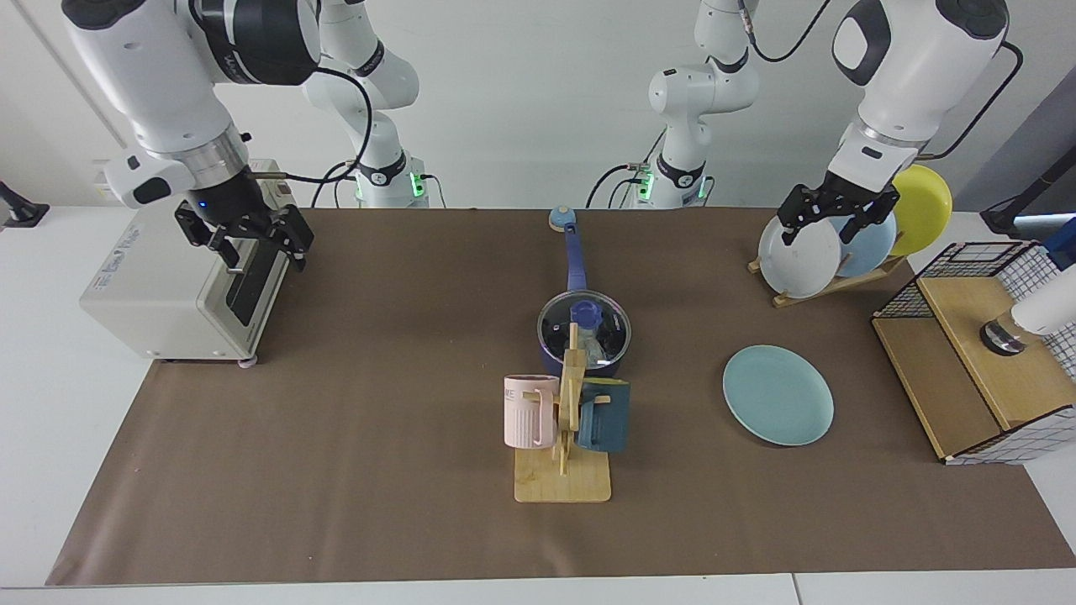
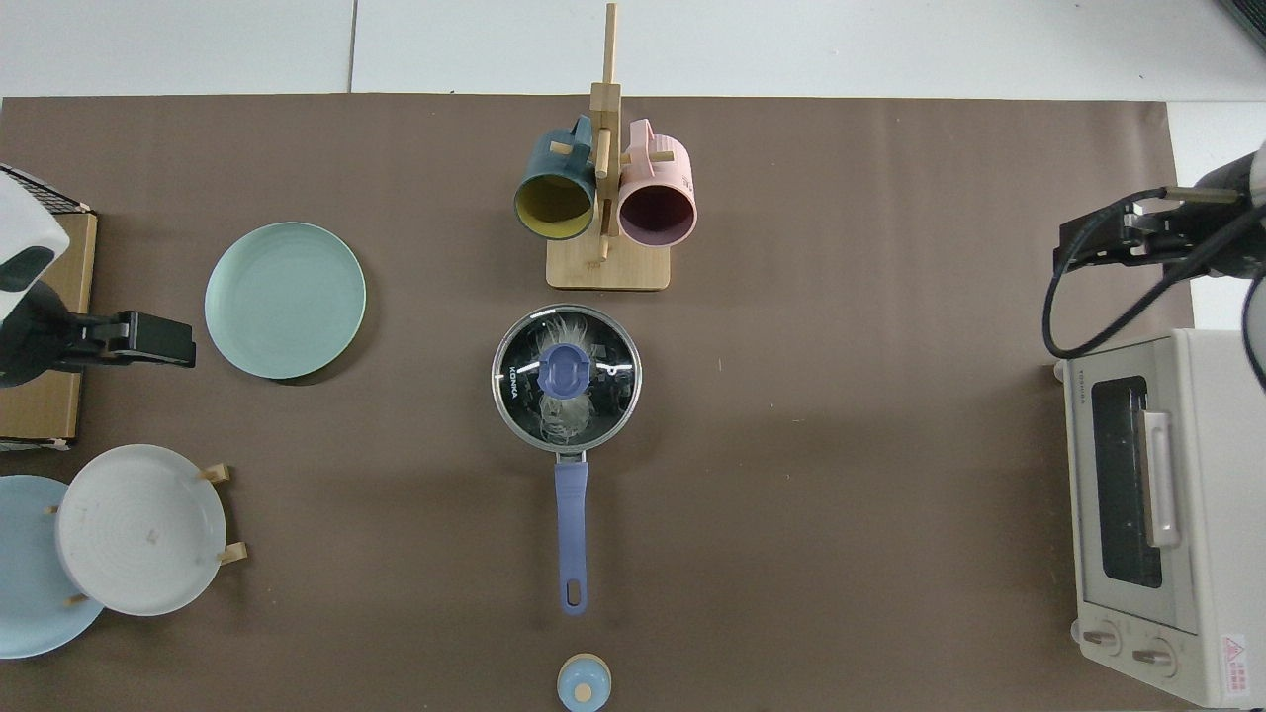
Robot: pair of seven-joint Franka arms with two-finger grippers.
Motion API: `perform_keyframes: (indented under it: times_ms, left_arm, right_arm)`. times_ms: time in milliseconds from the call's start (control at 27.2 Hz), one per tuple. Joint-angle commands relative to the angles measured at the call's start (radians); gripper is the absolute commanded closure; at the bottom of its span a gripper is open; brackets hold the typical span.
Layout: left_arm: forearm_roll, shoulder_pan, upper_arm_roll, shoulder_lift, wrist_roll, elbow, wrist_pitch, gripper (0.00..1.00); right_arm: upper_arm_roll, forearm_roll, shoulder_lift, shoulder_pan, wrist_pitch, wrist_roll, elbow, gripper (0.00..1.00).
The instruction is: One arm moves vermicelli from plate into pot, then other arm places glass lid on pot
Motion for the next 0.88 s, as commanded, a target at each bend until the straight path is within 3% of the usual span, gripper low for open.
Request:
perform_keyframes:
  times_ms: [0,257,845]
  left_arm:
    - [-0.006,0.006,-0.005,-0.014,0.006,-0.005,-0.011,0.0]
    - [-0.006,0.006,-0.005,-0.014,0.008,-0.005,-0.011,0.0]
    - [-0.006,0.004,-0.003,-0.014,0.008,-0.005,-0.011,0.0]
  right_arm:
    - [-0.024,0.022,-0.122,0.003,-0.005,-0.064,-0.122,0.0]
    - [-0.039,0.02,-0.24,0.0,0.027,-0.039,-0.28,0.0]
    - [-0.038,0.006,-0.24,0.02,0.016,0.008,-0.282,0.0]
